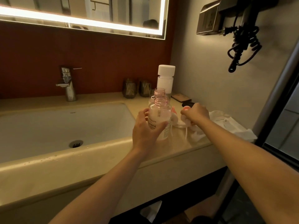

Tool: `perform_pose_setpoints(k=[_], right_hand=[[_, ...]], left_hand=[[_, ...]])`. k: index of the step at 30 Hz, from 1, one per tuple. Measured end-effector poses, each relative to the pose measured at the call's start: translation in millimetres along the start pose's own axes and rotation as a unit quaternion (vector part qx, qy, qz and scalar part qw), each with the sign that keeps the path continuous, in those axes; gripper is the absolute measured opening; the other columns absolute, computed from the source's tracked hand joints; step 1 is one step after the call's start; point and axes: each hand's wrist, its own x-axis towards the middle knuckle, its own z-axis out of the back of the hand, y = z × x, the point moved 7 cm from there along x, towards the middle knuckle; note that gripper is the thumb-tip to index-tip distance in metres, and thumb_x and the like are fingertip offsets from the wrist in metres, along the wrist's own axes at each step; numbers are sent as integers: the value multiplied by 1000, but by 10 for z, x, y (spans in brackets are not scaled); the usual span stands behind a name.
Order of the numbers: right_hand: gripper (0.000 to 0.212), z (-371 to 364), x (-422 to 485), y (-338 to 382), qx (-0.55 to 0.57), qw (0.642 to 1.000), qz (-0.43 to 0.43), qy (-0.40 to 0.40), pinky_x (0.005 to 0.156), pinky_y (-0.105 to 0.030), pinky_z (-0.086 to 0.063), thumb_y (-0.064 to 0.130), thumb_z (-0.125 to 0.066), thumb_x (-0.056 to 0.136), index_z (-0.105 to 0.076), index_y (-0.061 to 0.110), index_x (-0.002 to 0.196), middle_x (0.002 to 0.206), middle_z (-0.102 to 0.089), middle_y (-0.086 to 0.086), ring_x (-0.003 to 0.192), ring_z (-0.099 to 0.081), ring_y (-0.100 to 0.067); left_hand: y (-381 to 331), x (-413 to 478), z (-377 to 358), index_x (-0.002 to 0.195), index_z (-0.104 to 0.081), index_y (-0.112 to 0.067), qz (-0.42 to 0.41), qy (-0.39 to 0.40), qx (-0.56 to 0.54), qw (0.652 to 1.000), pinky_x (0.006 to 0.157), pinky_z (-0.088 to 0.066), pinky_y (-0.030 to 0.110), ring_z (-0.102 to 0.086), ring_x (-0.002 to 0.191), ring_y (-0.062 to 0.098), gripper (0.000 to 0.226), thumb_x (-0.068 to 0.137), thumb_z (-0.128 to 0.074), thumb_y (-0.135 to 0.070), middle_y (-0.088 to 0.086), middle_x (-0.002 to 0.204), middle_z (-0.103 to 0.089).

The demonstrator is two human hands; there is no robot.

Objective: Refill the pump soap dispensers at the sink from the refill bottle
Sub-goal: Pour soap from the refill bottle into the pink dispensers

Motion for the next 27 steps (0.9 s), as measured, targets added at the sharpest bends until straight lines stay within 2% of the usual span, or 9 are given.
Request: perform_pose_setpoints(k=[2,4,8,10,14,16,19,23,27], right_hand=[[31,151,-17,43,42,999,9,-29,77,-42,-55,38,-60,79,-57,8,87,97,-66,-13,85,-64,-30],[38,304,-58,119,78,995,26,-58,74,-43,-56,43,-59,80,-59,8,95,97,-65,-12,83,-64,-29],[41,557,-189,344,195,975,61,-84,66,-39,-58,52,-60,81,-55,13,90,90,-64,-6,75,-66,-23],[41,672,-264,452,265,956,72,-106,69,-38,-58,53,-61,79,-54,15,91,94,-65,-6,77,-66,-21],[42,931,-432,685,402,894,109,-165,72,-32,-58,45,-63,82,-52,11,106,103,-64,-7,78,-67,-20],[42,1043,-498,784,424,872,140,-201,76,-34,-57,41,-64,83,-51,10,108,105,-64,-8,83,-67,-22],[42,1112,-552,872,428,857,172,-228,78,-33,-56,37,-64,84,-50,7,109,104,-66,-10,85,-66,-22],[42,1066,-625,902,409,860,193,-237,66,-7,-46,33,-63,86,-48,5,113,106,-65,-9,80,-60,-12],[41,837,-770,911,378,878,219,-197,61,2,-43,30,-63,86,-45,6,114,107,-61,-4,81,-56,-7]], left_hand=[[2,5,0,128,-39,-19,2,-1,-3,1000,78,-49,21,-51,100,8,73,69,-75,-43,-5,118,-51],[11,9,-1,128,-40,-19,4,-1,-2,1000,77,-48,20,-50,99,7,73,69,-76,-43,-5,118,-51],[36,9,5,127,-40,-19,10,-5,-1,1000,81,-52,26,-51,101,9,73,68,-76,-43,-3,120,-52],[38,5,2,127,-40,-18,12,-3,0,1000,82,-52,29,-52,103,10,73,68,-77,-43,-2,120,-52],[11,3,12,127,-41,-18,13,-3,6,1000,83,-51,28,-50,101,9,74,68,-77,-43,-1,121,-53],[4,2,16,127,-41,-18,14,-3,6,1000,83,-51,28,-50,101,9,74,68,-77,-43,0,121,-53],[-3,5,28,127,-41,-16,11,-5,8,1000,82,-50,28,-49,100,9,74,68,-77,-42,1,121,-53],[9,-1,25,127,-42,-19,15,-8,2,1000,81,-51,29,-51,101,10,74,66,-77,-45,-1,120,-54],[24,-1,10,126,-42,-20,17,-8,1,1000,80,-50,26,-51,100,9,74,67,-77,-45,-3,119,-54]])
